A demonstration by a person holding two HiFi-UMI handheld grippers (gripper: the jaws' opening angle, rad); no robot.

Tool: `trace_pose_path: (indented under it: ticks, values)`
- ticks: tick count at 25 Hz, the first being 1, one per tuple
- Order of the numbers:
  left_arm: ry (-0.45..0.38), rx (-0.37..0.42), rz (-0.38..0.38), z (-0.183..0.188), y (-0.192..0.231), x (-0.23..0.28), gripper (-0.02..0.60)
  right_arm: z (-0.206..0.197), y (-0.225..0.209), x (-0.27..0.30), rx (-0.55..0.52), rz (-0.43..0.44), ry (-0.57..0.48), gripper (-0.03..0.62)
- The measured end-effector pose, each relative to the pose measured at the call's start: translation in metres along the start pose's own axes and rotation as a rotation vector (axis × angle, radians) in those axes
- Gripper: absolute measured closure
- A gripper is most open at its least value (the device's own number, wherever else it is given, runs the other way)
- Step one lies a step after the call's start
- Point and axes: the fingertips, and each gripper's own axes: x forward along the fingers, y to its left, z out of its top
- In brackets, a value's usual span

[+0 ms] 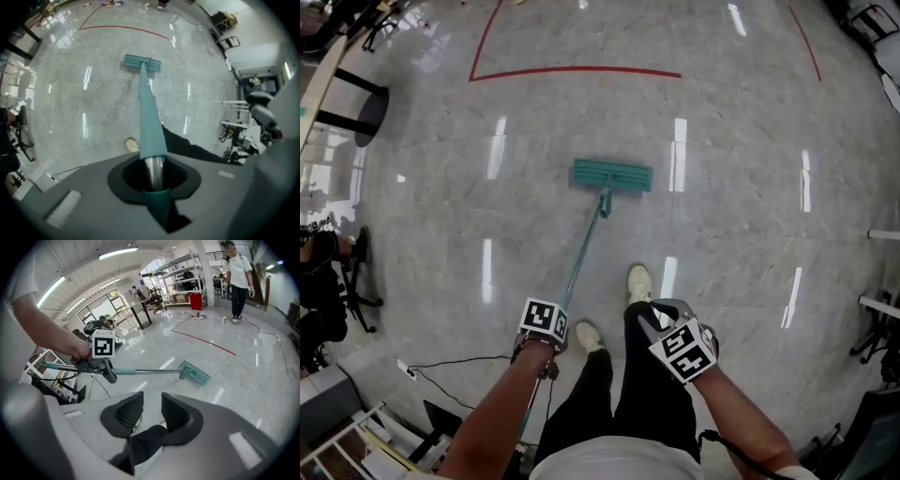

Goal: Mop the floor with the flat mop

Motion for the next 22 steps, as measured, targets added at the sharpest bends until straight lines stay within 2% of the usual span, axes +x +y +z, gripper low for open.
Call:
trace_pose_path:
  ticks: [5, 10, 13, 22]
  values:
    - [0.029, -0.057, 0.013, -0.069, 0.03, 0.011, 0.508, 0.009, 0.035, 0.01, -0.051, 0.031, -0.002, 0.471]
    - [0.051, -0.107, 0.022, -0.104, 0.054, 0.026, 0.508, 0.009, 0.055, 0.015, -0.08, 0.046, 0.007, 0.471]
    - [0.066, -0.119, 0.032, -0.103, 0.066, 0.033, 0.508, 0.005, 0.057, 0.015, -0.084, 0.048, 0.02, 0.471]
    - [0.081, -0.111, 0.057, -0.07, 0.075, 0.039, 0.508, -0.004, 0.037, 0.012, -0.06, 0.03, 0.048, 0.471]
